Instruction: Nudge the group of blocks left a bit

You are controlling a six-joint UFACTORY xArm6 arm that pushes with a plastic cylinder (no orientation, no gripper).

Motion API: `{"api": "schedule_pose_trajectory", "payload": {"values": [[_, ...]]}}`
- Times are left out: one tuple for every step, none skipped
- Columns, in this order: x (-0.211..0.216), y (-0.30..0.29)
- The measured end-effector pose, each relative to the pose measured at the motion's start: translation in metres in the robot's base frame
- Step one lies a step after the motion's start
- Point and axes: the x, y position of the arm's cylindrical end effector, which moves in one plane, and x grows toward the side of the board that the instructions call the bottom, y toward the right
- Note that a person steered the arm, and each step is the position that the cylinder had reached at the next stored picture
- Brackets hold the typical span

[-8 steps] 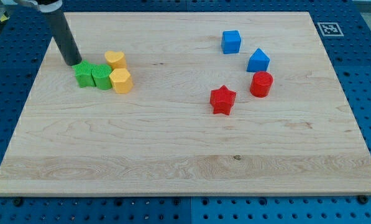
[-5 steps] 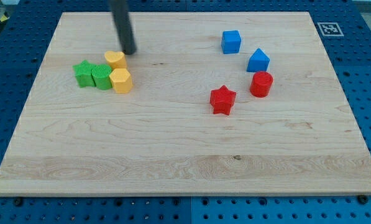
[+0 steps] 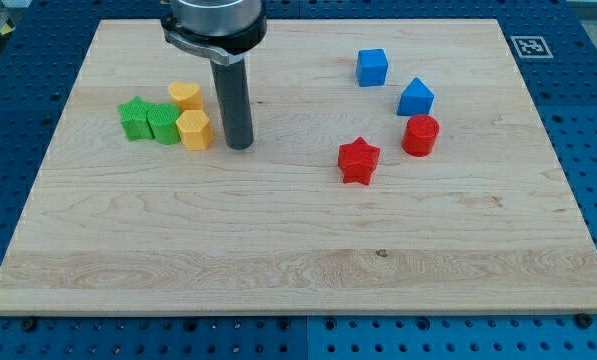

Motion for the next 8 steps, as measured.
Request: {"api": "schedule_pose_trajectory", "payload": {"values": [[0.0, -0.004], [-0.004, -0.009], [-0.006, -0.015], [-0.011, -0.019], [-0.018, -0.023], [-0.031, -0.026], [-0.045, -0.03], [-0.052, -0.037]]}}
